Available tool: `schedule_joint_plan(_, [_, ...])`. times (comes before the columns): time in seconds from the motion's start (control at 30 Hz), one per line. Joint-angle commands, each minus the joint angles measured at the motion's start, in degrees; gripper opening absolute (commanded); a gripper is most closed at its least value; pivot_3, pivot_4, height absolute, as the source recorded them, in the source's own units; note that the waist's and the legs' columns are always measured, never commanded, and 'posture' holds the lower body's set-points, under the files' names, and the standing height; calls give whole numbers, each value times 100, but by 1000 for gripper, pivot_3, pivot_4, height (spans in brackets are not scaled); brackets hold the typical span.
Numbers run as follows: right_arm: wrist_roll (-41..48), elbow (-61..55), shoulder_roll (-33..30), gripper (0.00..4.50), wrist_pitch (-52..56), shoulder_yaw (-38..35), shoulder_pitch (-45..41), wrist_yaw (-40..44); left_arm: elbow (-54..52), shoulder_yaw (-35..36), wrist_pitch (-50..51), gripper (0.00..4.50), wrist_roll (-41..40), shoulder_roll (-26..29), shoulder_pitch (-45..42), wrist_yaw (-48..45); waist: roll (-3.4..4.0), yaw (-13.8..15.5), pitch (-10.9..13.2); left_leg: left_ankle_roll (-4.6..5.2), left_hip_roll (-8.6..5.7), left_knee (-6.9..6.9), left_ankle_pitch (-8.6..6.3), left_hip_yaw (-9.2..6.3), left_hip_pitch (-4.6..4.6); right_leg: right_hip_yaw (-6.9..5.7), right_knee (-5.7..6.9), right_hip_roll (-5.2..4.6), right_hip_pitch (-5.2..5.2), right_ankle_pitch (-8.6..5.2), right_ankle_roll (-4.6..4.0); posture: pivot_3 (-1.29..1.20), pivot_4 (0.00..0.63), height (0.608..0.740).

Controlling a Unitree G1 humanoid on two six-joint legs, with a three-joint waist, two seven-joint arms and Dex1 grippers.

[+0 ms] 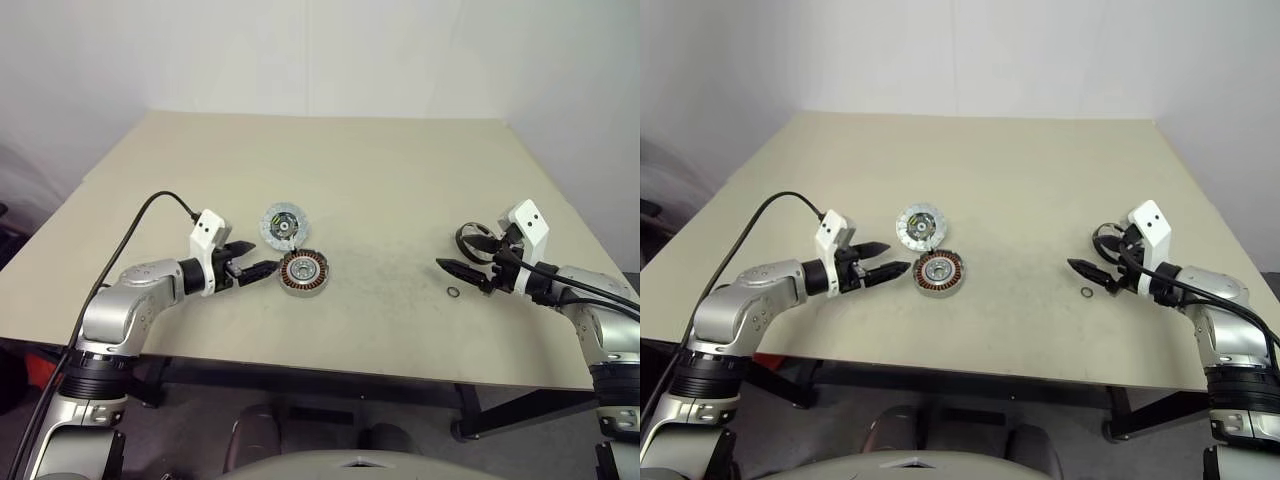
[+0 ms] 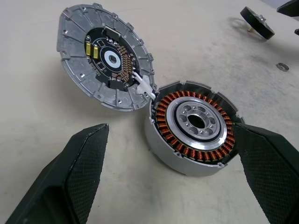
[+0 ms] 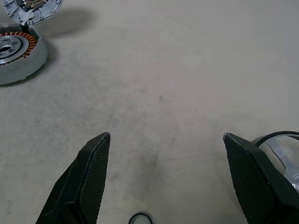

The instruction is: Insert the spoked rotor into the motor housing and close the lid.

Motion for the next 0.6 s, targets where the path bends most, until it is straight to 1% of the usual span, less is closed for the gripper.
schedule_joint_plan(0.03, [23,-106,-15,4353,-91,-45,-102,-5,-134,19,-100,4484,-30,20,-129,-44,0,0,0,0,0,0,0,0,0,0,0,0,0,-1,1,0,0,740])
schedule_joint_plan(0.6, [-16,-29,75,4353,-175,-26,-172,-19,-153,-21,-98,4484,-28,59,-134,-41,0,-1,0,0,0,-1,0,1,0,0,-1,0,-1,0,0,0,0,740])
